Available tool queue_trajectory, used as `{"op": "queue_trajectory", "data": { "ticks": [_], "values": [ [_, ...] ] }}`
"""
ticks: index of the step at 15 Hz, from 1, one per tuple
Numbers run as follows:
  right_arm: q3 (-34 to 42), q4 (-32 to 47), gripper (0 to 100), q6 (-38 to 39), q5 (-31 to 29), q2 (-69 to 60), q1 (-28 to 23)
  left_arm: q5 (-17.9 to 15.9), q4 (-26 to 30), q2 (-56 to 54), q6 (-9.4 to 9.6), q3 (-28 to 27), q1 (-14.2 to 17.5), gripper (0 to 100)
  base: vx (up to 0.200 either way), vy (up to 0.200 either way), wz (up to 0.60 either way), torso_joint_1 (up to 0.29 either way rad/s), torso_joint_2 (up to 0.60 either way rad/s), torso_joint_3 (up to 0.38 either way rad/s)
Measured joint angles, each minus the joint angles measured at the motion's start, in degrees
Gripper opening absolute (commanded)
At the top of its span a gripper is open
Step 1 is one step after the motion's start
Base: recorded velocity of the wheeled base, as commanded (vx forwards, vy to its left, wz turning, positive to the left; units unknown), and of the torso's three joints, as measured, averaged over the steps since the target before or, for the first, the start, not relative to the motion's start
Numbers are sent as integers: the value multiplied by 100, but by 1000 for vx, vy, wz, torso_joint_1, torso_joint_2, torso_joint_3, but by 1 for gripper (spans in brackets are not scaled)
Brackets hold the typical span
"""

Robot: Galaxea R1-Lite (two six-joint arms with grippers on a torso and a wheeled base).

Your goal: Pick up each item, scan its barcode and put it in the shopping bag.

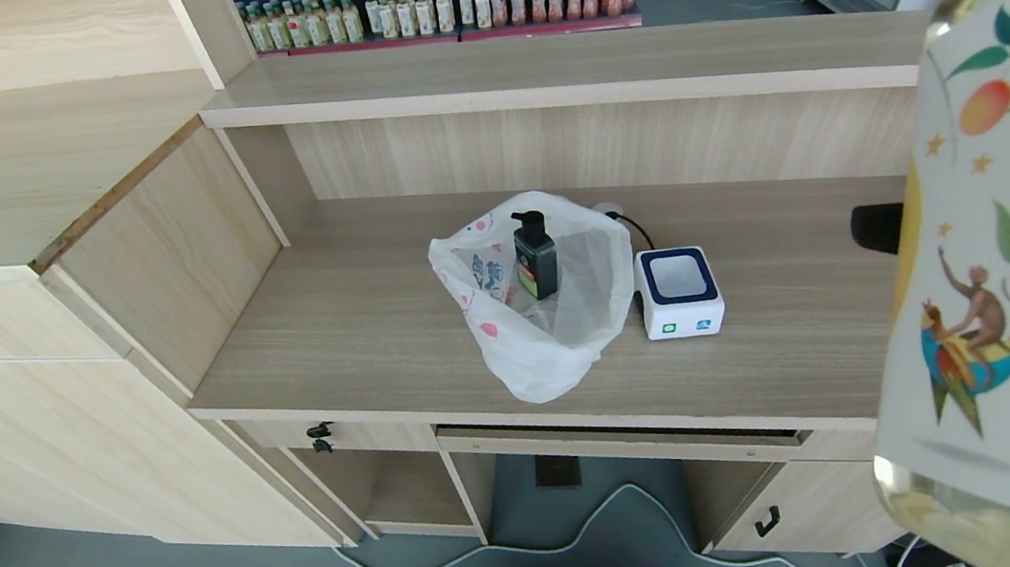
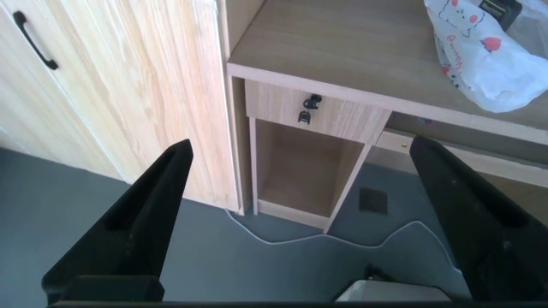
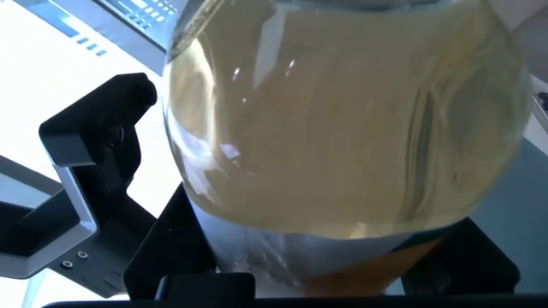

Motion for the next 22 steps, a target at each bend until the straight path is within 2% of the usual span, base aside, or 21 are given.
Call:
{"op": "queue_trajectory", "data": {
  "ticks": [4, 5, 7, 8, 11, 13, 14, 17, 20, 22],
  "values": [
    [88, -6, 0, -288, -49, 30, -85, 0, 1, 0, 2, 0, 0, 100, 0, 0, 0, 0, 0, 0],
    [150, -9, 0, -818, -46, 69, -221, 2, 0, 0, 2, 0, -2, 100, 0, 0, 0, 0, 0, 0],
    [312, -13, 0, -3051, -115, 227, -825, 0, 0, 0, 2, 0, -2, 100, 0, 0, 0, 0, 0, 0],
    [417, -30, 0, -4480, -208, 340, -1287, 0, 1, 0, 2, 0, 0, 100, 0, 0, 0, 0, 0, 0],
    [700, -169, 0, -7999, -389, 742, -2804, 0, 0, 0, 2, 0, 0, 100, 0, 0, 0, 0, 0, 0],
    [734, -558, 0, -9439, -408, 1084, -3694, 2, 1, 0, 2, 0, -2, 100, 0, 0, 0, 0, 0, 0],
    [747, -830, 0, -9705, -350, 1274, -3980, 2, 1, 0, 2, 0, -5, 100, 0, 0, 0, 0, 0, 0],
    [752, -1424, 0, -9789, -299, 1638, -4385, 0, 1, 0, 0, 0, -2, 100, 0, 0, 0, 0, 0, 0],
    [709, -2157, 0, -9900, -321, 1971, -4496, 0, 0, 0, 2, 0, 0, 100, 0, 0, 0, 0, 0, 0],
    [513, -2360, 0, -10268, -356, 2266, -4528, 0, 1, 0, 2, 0, 0, 100, 0, 0, 600, -2, 2, 2]
  ]
}}
